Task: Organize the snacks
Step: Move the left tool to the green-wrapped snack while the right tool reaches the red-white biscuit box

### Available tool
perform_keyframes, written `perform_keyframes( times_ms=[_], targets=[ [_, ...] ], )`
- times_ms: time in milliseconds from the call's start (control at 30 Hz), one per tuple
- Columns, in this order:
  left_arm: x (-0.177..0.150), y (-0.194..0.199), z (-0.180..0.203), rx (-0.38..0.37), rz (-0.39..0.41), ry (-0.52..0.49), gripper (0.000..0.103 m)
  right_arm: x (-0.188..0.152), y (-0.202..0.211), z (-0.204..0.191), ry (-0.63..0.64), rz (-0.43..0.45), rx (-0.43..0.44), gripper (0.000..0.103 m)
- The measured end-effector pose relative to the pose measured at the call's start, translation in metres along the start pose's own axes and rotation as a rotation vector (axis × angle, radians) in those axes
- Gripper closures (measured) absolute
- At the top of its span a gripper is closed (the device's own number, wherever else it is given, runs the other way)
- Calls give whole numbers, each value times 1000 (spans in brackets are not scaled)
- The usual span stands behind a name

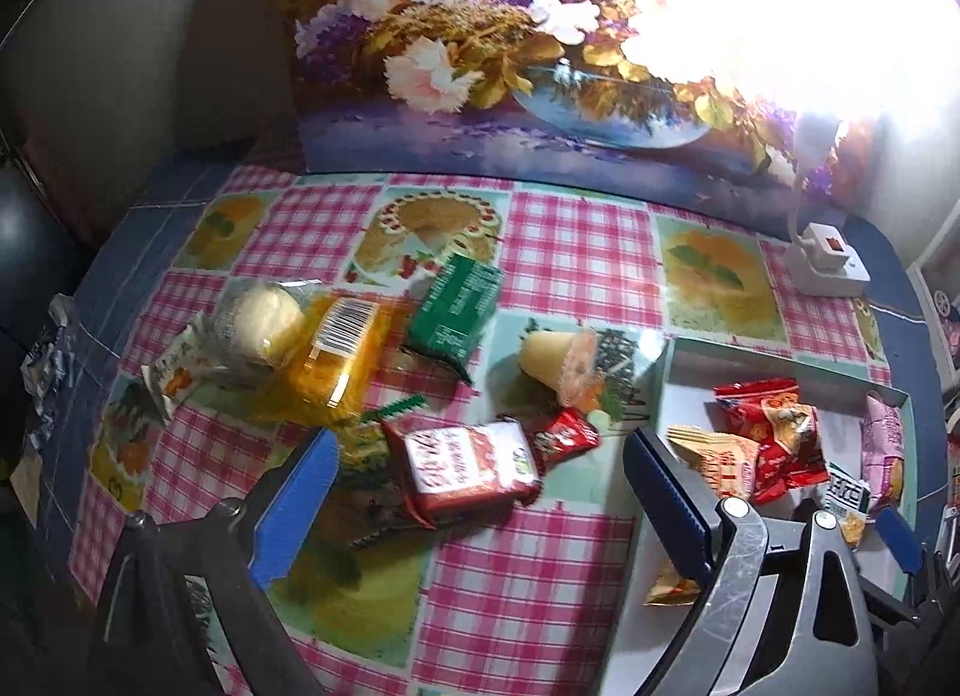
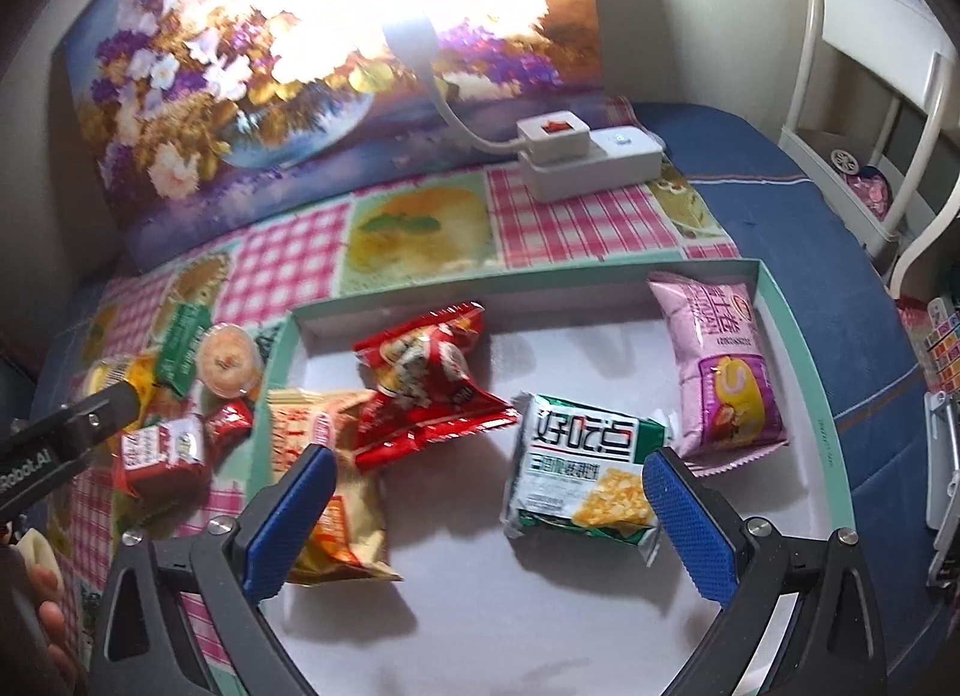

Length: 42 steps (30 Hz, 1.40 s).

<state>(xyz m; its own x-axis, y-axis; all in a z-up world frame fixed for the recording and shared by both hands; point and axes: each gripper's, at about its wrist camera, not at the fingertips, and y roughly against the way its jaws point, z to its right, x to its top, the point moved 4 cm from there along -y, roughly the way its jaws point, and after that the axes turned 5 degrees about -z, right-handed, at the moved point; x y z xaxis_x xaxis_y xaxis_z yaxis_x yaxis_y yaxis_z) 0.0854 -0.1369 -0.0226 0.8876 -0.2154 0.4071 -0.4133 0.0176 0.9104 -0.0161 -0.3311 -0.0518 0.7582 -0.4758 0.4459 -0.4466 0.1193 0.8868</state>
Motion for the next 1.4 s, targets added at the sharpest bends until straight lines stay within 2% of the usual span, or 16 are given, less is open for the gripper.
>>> perform_keyframes(
  times_ms=[167,400,600,800,1167,1400],
  targets=[
    [6,7,-25,14,12,28,7,0,5,-8,6,36,12,0],
    [9,13,-69,42,14,80,7,5,17,-25,-6,76,73,0],
    [7,13,-115,83,4,143,7,10,31,-56,40,116,119,0],
    [1,3,-152,112,-30,210,7,8,20,-95,104,62,167,0],
    [-9,-41,-165,2,-152,311,7,-5,-14,-167,214,-42,240,0],
    [-16,-56,-177,-10,-189,402,7,-17,-38,-197,307,-97,250,0]
  ],
)
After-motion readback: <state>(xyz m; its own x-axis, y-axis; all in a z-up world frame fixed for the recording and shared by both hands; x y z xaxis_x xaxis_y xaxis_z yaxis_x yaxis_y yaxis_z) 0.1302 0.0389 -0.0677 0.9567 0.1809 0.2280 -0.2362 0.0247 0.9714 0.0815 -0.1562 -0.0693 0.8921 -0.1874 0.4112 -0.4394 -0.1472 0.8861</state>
